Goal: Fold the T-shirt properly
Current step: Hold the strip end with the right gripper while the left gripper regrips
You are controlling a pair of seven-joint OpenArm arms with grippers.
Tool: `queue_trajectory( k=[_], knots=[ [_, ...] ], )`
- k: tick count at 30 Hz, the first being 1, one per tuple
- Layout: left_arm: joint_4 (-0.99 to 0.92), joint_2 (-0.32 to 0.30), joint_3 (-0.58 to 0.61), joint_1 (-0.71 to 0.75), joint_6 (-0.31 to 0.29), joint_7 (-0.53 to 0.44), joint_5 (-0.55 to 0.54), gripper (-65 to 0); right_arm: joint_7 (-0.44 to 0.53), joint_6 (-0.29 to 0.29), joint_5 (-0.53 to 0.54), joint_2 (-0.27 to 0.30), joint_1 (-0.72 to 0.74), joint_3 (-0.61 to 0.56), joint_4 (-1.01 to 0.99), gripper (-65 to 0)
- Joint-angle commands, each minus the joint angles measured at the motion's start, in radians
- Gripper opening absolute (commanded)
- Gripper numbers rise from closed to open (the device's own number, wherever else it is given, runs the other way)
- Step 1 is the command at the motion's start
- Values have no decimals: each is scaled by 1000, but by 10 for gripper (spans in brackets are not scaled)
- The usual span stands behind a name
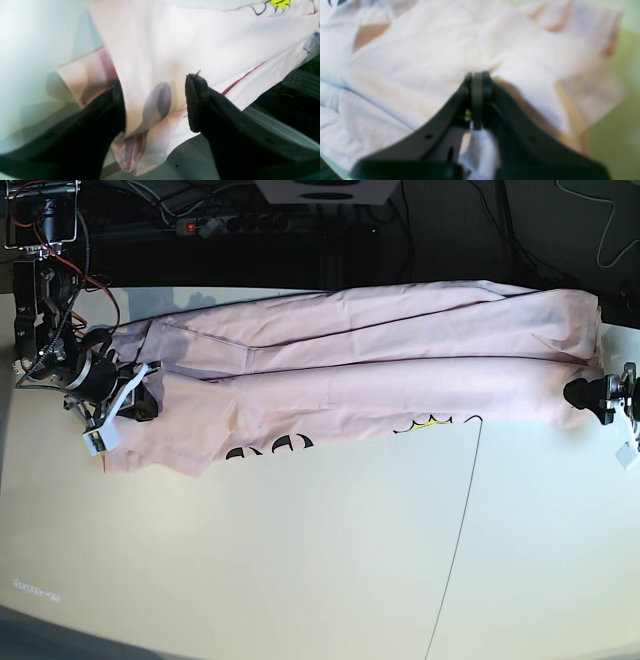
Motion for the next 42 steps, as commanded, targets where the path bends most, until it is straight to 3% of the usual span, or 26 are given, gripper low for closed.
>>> queue_trajectory(
  k=[1,12,26,34,42],
  knots=[
    [10,-28,-8,-19,-23,-2,-12,-301,30,86,-3,19,14,-2,0,-650],
    [48,-29,-8,-18,-23,-2,-12,-301,53,76,-40,19,17,-7,-124,-650],
    [49,-32,-8,67,-23,-2,-12,-302,78,74,-100,19,39,-7,-131,-650],
    [61,-107,-21,72,-23,-2,-12,-301,77,75,-101,19,41,-7,-131,-650],
    [66,-142,-150,73,-23,-2,-12,-301,76,75,-100,19,41,-7,-131,-650]
  ],
)
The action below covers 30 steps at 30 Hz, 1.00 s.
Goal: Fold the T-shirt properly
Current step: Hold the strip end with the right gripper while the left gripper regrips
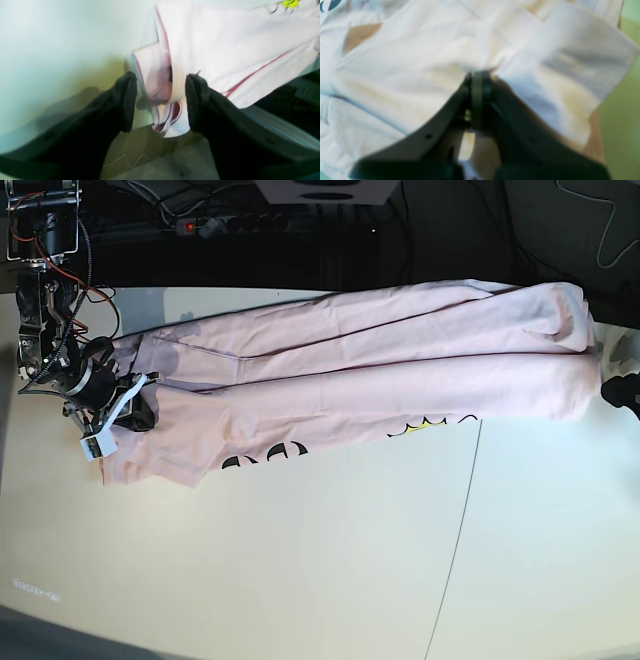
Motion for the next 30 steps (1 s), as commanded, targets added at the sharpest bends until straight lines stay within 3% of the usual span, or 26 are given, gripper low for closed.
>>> queue_trajectory(
  k=[1,7,17,30],
  knots=[
    [11,-34,-18,-17,-20,-3,-14,-301,-39,76,-37,16,5,4,0,-650],
    [10,-33,-19,10,-20,-3,-14,-213,-42,76,-38,16,5,4,0,-650],
    [3,-7,-19,97,-20,-3,-14,-212,-48,76,-37,16,5,4,0,-650],
    [3,108,-19,113,-20,-3,-14,-213,-76,76,-37,19,5,4,0,-650]
  ],
)
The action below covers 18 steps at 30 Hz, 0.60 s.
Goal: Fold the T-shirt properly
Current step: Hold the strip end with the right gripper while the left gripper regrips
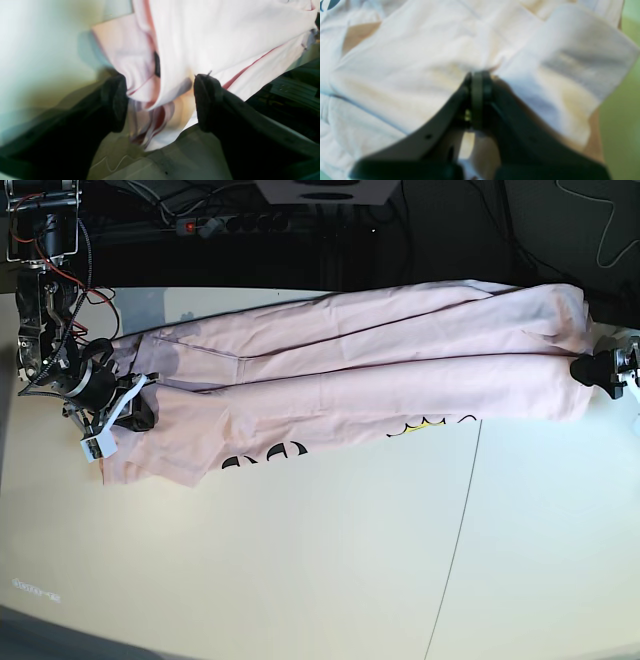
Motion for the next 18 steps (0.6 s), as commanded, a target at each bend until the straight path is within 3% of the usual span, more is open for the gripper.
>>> queue_trajectory(
  k=[1,15,16,18],
  knots=[
    [5,8,5,12,-24,-2,14,-213,-53,77,-38,19,4,4,0,-650],
    [5,42,5,125,-24,-2,14,-222,-51,77,-37,19,6,4,0,-650],
    [5,50,5,128,-24,-2,14,-246,-52,77,-37,19,7,4,0,-650],
    [5,63,5,135,-24,-2,14,-358,-52,76,-37,19,7,4,0,-650]
  ],
)
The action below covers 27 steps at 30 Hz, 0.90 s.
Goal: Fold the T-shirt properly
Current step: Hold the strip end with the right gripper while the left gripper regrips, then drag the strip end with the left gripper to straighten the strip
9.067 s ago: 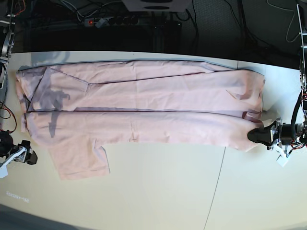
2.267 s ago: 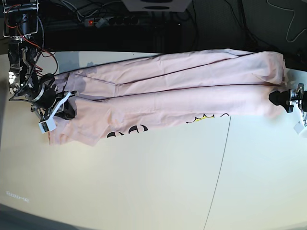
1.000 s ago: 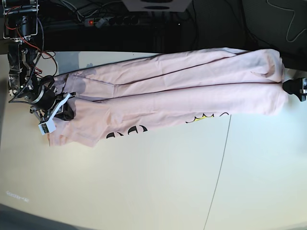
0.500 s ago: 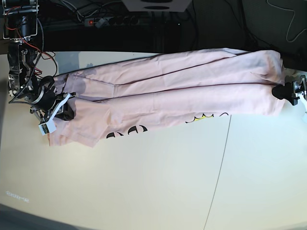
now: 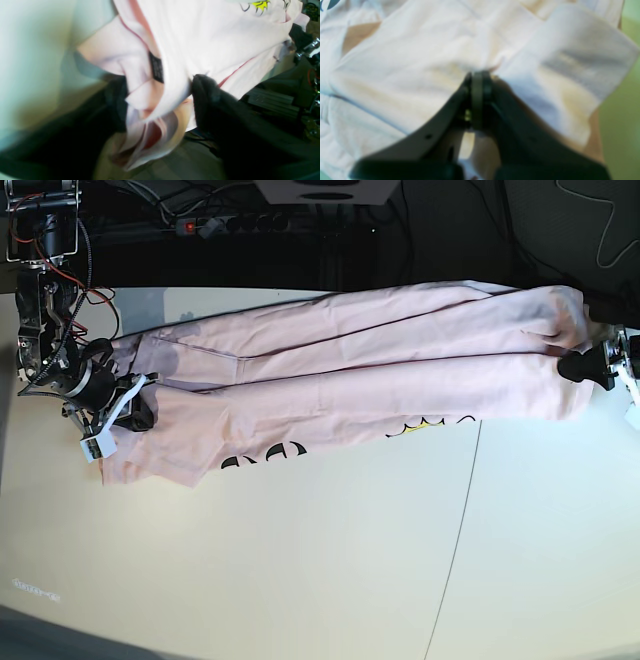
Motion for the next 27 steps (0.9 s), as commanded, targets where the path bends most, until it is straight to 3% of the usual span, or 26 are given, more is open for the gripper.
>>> queue_trajectory(
  k=[1,5,19,27],
  knots=[
    [-5,21,21,29,-1,77,102,-426,-52,76,-37,19,5,4,0,-650],
    [-5,35,21,29,-1,77,102,-647,-51,76,-37,19,5,4,0,-650],
    [-5,24,21,-128,-1,77,102,-650,-53,75,-38,54,41,6,0,-650],
    [-5,75,21,-196,-1,77,102,-650,-53,71,-45,83,41,55,-13,-650]
  ],
)
